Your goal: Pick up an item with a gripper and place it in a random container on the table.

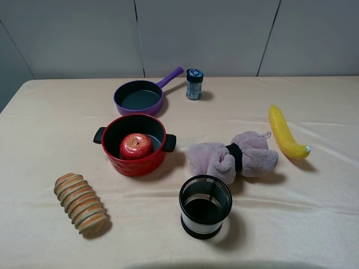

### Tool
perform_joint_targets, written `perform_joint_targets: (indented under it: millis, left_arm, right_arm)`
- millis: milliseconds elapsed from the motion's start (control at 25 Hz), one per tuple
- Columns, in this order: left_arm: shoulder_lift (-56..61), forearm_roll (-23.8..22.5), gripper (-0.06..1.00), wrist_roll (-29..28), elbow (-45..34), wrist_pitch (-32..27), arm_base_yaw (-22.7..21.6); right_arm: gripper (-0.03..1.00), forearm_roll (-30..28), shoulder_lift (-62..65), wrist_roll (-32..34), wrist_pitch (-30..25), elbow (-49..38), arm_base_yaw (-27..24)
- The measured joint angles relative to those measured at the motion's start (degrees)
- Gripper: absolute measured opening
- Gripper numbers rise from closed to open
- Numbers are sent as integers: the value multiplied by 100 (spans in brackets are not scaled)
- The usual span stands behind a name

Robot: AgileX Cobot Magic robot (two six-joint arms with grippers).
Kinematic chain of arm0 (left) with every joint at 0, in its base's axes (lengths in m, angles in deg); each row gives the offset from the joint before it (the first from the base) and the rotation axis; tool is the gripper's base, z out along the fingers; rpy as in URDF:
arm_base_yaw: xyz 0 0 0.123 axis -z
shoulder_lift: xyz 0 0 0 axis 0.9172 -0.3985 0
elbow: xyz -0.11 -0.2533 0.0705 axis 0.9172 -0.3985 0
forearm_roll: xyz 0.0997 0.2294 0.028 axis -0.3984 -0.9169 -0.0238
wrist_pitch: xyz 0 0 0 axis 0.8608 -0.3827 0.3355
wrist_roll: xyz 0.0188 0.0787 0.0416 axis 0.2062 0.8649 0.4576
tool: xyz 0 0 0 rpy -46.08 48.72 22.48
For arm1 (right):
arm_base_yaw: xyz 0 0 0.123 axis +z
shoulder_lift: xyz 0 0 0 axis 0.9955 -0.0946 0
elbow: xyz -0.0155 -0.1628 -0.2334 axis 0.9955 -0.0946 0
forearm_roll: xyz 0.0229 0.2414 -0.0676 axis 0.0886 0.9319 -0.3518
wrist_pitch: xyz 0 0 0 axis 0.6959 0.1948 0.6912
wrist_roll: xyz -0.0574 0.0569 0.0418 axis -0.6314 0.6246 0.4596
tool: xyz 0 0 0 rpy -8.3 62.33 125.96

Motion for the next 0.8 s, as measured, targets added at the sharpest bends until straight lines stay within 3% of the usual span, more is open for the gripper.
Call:
perform_joint_targets:
  millis: [800]
  left_arm:
    - [0, 0, 99, 5, 0, 22, 0]
  right_arm:
    - [69, 0, 0, 0, 0, 0, 0]
